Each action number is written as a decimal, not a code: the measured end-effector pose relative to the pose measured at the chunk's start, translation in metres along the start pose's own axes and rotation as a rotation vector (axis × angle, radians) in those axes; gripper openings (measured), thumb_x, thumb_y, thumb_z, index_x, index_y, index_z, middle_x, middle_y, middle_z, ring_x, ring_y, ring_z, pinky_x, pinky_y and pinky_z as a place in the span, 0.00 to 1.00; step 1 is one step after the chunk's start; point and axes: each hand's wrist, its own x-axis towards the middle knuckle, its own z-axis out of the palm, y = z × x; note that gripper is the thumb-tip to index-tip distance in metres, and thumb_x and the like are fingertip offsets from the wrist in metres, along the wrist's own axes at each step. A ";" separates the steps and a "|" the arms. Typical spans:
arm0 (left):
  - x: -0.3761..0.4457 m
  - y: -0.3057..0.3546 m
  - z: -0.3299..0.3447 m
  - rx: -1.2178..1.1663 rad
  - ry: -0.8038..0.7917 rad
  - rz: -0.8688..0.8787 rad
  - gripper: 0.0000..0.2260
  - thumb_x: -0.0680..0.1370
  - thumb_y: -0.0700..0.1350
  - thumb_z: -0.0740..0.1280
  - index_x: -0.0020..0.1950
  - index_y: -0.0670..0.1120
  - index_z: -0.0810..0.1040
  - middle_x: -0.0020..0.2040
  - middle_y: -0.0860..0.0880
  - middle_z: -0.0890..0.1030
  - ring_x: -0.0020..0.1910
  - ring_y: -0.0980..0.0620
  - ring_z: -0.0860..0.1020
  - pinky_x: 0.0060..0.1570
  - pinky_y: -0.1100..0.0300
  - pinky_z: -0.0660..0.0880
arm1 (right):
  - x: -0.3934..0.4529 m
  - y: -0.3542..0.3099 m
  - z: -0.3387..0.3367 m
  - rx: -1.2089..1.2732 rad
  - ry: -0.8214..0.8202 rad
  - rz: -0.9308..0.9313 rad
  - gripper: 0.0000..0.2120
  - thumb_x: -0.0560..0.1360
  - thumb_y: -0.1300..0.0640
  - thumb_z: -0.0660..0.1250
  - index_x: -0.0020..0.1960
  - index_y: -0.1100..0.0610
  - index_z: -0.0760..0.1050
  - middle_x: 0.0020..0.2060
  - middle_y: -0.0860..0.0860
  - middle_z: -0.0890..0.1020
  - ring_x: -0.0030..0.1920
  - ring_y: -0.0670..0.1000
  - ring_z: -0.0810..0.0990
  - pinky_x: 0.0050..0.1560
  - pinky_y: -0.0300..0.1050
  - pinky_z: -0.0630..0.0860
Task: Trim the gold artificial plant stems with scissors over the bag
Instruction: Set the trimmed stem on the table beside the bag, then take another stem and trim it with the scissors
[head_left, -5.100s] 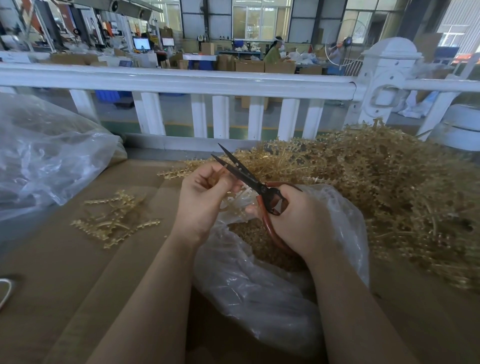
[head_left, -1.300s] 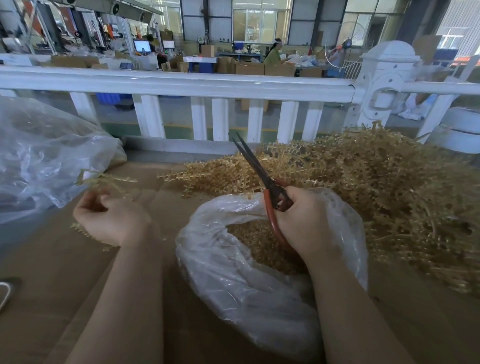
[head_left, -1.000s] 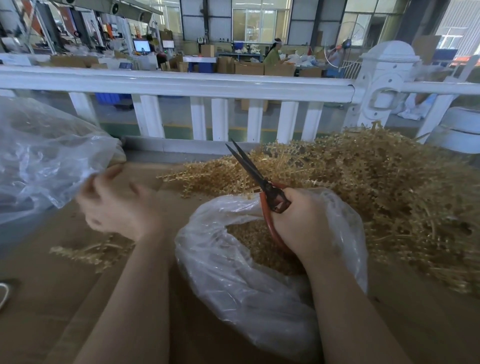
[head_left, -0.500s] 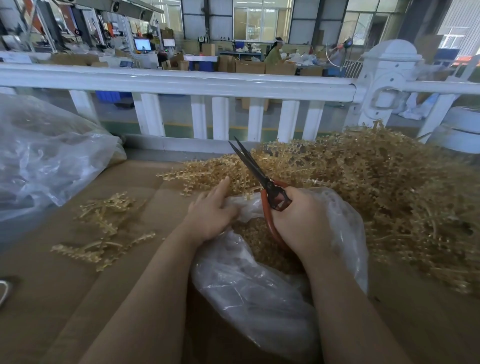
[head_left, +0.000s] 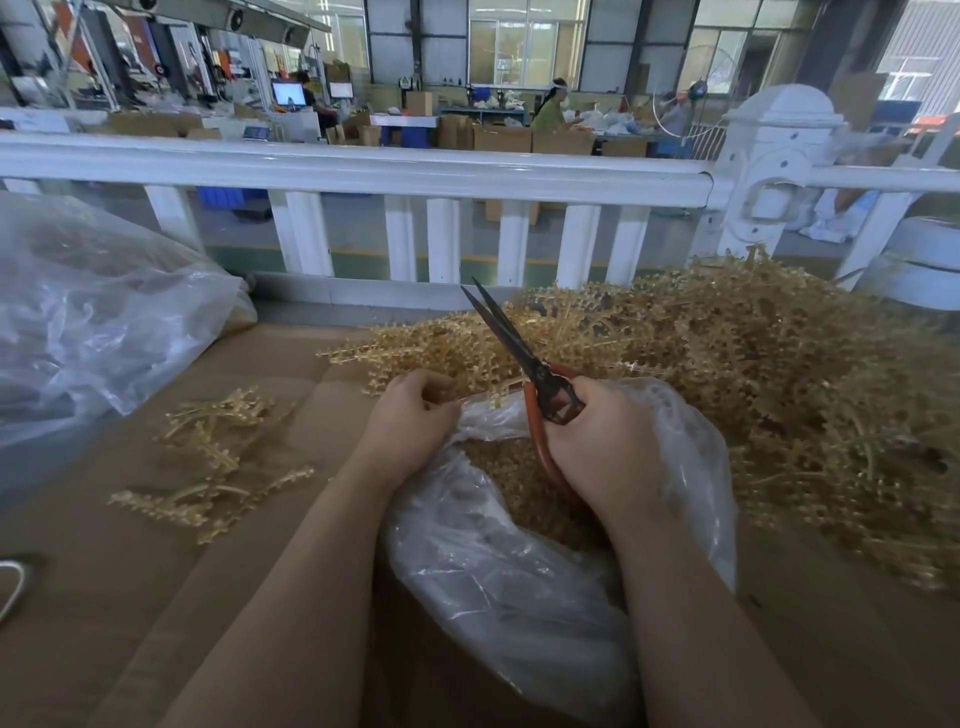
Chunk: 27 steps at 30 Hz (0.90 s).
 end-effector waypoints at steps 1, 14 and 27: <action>0.000 0.000 -0.001 -0.060 -0.014 -0.011 0.16 0.78 0.43 0.69 0.66 0.49 0.76 0.56 0.48 0.78 0.46 0.55 0.77 0.47 0.63 0.77 | 0.000 0.001 0.000 0.004 0.001 0.010 0.18 0.72 0.35 0.59 0.32 0.47 0.68 0.26 0.42 0.71 0.30 0.41 0.71 0.31 0.37 0.62; 0.013 0.028 0.006 -0.220 -0.045 -0.278 0.06 0.78 0.55 0.70 0.52 0.55 0.81 0.44 0.53 0.83 0.20 0.59 0.71 0.25 0.64 0.68 | 0.001 0.001 0.002 0.022 0.011 0.026 0.17 0.75 0.39 0.67 0.33 0.42 0.66 0.27 0.39 0.72 0.30 0.37 0.71 0.30 0.32 0.60; -0.003 0.012 -0.008 -1.254 0.312 -0.209 0.06 0.80 0.43 0.67 0.48 0.47 0.85 0.40 0.50 0.85 0.35 0.54 0.82 0.33 0.62 0.78 | 0.001 0.000 0.000 0.043 0.019 0.007 0.19 0.77 0.41 0.66 0.31 0.44 0.64 0.27 0.40 0.69 0.30 0.39 0.69 0.30 0.37 0.60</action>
